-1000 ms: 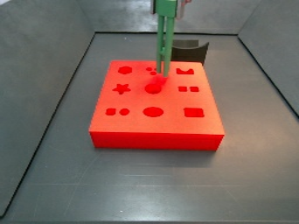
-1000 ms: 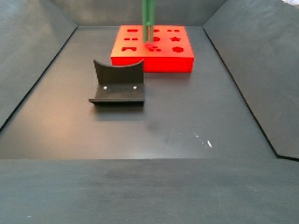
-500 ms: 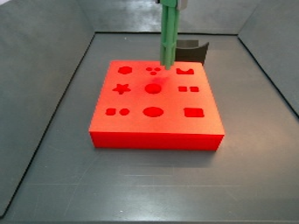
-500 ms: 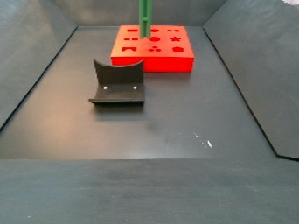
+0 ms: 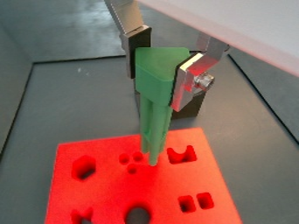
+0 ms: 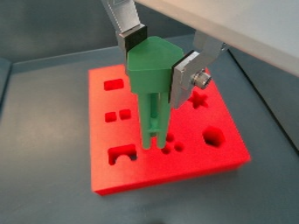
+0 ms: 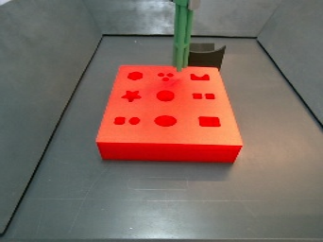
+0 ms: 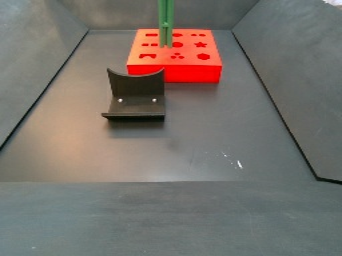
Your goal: Insert the 3 prong object.
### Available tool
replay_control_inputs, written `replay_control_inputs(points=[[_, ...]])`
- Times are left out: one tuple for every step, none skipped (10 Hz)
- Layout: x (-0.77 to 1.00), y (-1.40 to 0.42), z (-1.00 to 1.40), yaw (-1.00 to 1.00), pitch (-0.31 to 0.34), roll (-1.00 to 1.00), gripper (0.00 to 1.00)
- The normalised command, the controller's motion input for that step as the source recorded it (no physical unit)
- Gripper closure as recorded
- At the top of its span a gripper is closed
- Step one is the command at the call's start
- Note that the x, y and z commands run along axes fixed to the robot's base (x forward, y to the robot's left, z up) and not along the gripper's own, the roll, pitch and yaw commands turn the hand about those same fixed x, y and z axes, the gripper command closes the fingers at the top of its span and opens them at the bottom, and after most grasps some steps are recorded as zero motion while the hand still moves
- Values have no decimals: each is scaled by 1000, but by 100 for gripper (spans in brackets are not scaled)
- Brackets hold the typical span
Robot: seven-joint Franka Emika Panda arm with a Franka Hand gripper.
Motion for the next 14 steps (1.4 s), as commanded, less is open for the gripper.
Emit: replay_control_inputs(points=[[0,103,0,-223,-4,-79,100],[6,57,-63,-97,-44,-100,100],[0,-49,-114,0,-43,-41,100],[-14,-114,-114,237,-70,-139,100],[0,-189,-114,414,-57,-141,100],[-34,-66,-97,320,-49,-66,100],[-263,0,-51,223,0,-83,100],[-326,83,-60,243,0,0,100],[-471,169,-63,197,0,0,100],[-309,80,-63,166,0,0,100],[0,0,-34,254,-40,-64,100],[246,0,-23,294,-60,-121,100],[263,0,0,286,-44,-104,100],[40,0,-186,151,-119,-60,100]])
